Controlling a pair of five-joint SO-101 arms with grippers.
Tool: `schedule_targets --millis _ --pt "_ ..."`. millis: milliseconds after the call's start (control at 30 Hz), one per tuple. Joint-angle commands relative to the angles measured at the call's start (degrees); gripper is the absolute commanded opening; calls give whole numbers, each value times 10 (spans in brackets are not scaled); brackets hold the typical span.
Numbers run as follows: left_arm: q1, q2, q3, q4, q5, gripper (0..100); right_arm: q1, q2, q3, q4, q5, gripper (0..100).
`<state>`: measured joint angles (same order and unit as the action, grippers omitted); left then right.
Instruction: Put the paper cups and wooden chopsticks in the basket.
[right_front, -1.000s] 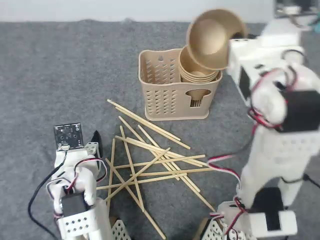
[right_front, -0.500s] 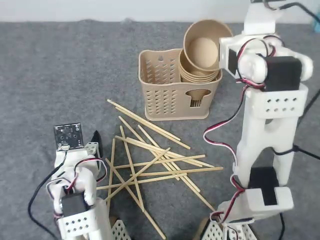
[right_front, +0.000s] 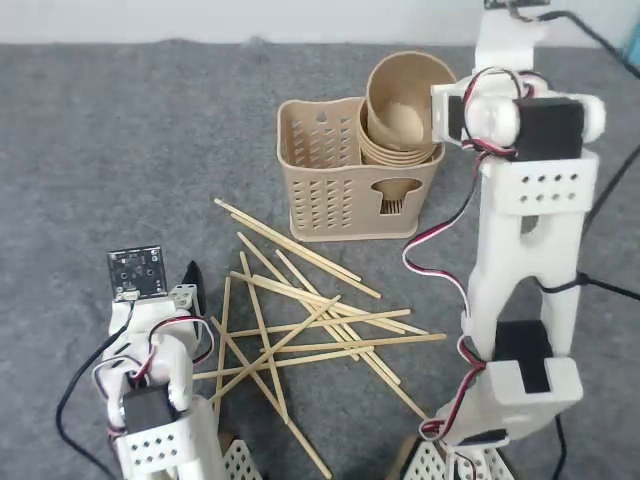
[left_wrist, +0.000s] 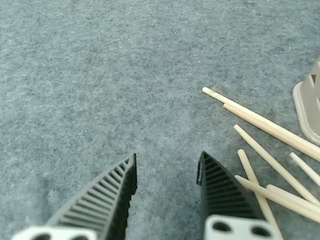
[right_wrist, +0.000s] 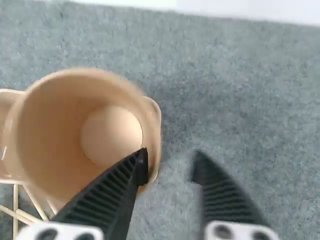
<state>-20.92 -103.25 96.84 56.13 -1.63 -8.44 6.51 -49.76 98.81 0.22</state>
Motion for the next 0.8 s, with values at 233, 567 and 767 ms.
schedule_targets --millis 233,567,767 --pt "3 -4 -2 -13 2 185 11 -142 -74 44 1 175" --pt "3 -4 -2 -13 2 185 -178 -407 494 25 278 177" --pt "-25 -7 -2 -25 6 185 -255 -529 762 -109 310 181"
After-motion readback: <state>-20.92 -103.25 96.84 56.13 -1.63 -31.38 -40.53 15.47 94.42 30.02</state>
